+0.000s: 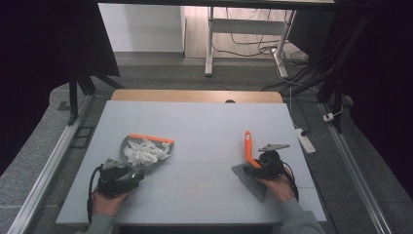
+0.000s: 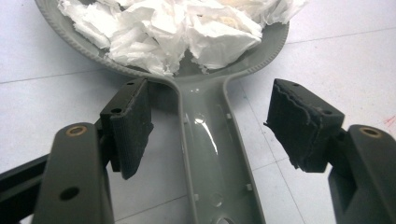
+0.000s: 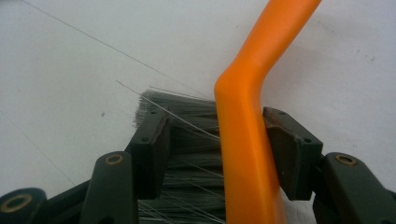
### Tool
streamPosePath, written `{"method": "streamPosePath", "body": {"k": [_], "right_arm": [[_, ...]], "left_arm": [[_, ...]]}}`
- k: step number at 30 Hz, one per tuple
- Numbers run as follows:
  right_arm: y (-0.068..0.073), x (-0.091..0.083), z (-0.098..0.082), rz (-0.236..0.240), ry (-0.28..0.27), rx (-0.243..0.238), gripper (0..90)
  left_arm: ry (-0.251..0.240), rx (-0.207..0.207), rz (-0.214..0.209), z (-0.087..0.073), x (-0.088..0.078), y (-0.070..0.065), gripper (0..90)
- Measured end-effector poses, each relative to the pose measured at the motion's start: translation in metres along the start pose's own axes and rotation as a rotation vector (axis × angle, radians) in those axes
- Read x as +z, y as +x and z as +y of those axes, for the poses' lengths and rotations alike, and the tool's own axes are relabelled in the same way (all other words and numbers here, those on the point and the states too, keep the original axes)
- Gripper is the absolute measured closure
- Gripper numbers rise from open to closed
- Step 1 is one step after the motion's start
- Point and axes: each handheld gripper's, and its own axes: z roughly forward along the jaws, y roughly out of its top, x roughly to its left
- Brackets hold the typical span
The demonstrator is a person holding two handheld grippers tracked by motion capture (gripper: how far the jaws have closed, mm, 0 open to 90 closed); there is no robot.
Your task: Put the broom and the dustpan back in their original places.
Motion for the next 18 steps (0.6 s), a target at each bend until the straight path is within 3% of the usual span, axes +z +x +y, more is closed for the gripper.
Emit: {"method": "streamPosePath", "body": {"k": [9,12,15,18], "right_arm": [[0.0,0.0,0.0,-0.025,0.009,0.02,42.5],[0.0,-0.004,0.001,-0.08,-0.004,0.014,42.8],[-0.002,-0.01,0.002,-0.057,-0.035,0.034,43.9],[-0.003,-0.013,0.001,-0.055,-0.056,0.024,44.1]], "left_arm": [[-0.005,0.014,-0.008,0.0,-0.001,0.0,31.3],[-0.013,0.023,-0.011,0.0,-0.003,-0.001,31.6],[-0.021,0.037,-0.016,0.001,-0.004,-0.002,31.9],[-0.028,0.058,-0.019,0.001,-0.005,-0.004,31.9]]}}
